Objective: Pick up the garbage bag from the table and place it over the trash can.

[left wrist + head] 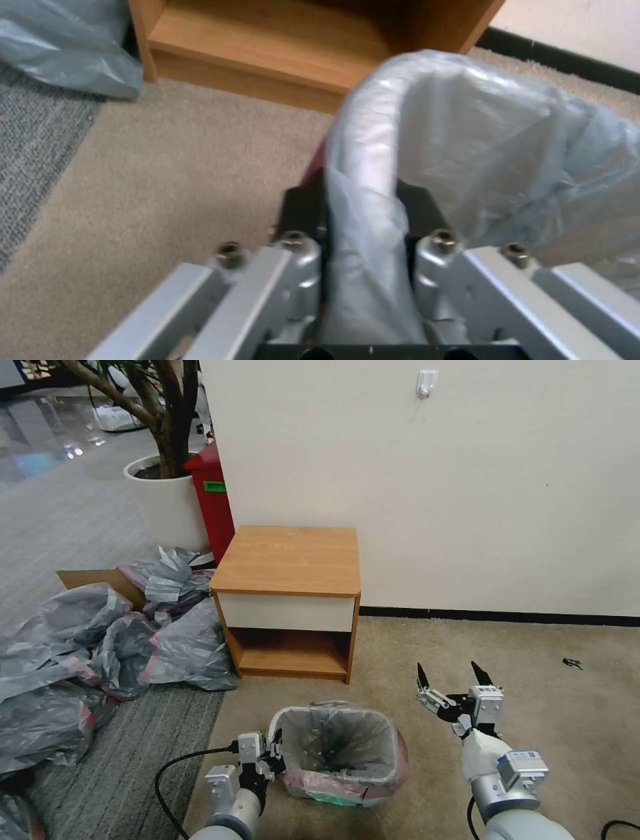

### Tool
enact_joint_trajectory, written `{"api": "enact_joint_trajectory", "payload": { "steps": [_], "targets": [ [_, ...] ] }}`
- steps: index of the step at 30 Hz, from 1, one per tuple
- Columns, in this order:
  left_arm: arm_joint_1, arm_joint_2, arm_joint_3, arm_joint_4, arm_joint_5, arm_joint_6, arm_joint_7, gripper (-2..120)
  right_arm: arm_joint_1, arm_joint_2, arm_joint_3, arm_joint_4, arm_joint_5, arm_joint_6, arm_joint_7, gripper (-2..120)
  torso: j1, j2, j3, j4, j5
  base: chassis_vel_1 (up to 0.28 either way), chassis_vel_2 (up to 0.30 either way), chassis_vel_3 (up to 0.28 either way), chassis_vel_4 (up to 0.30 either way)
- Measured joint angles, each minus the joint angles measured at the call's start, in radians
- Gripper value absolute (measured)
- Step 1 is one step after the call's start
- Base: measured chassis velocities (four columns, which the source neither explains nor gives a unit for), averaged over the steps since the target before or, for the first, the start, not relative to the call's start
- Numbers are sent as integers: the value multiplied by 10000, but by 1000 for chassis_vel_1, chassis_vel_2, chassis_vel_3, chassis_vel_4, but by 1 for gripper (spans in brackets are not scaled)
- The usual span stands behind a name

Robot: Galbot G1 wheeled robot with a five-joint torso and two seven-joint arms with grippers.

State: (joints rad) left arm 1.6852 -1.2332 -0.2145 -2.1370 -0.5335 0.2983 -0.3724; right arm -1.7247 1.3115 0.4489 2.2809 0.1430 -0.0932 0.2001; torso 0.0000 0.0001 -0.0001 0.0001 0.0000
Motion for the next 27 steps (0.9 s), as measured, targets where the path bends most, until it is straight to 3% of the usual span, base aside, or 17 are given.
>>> {"api": "enact_joint_trajectory", "payload": {
  "steps": [5,9,11,22,26,27],
  "targets": [
    [47,52,-47,1,152,-19,29,44,32,47,-33,-69,-20,-40,114,100,0,0,1,-1,0,0,0,0,0],
    [75,66,-105,-88,230,-29,33,54,28,57,-75,-69,-19,-45,121,100,0,0,0,-1,0,0,0,0,0],
    [135,69,-190,-212,289,-31,33,66,49,45,-114,-88,-14,-65,177,100,0,0,0,-1,0,0,0,0,0],
    [401,171,-709,-833,619,-72,42,99,10,-21,-121,-115,682,-186,355,100,0,0,0,0,0,0,0,0,0],
    [566,222,-1220,-992,1707,-842,415,100,-244,126,-127,-246,839,273,336,100,0,0,0,-1,0,0,0,0,0],
    [659,251,-1421,-971,2342,-1441,653,100,-363,217,-150,-376,832,610,336,100,0,0,0,0,-1,0,0,0,0]
  ]
}}
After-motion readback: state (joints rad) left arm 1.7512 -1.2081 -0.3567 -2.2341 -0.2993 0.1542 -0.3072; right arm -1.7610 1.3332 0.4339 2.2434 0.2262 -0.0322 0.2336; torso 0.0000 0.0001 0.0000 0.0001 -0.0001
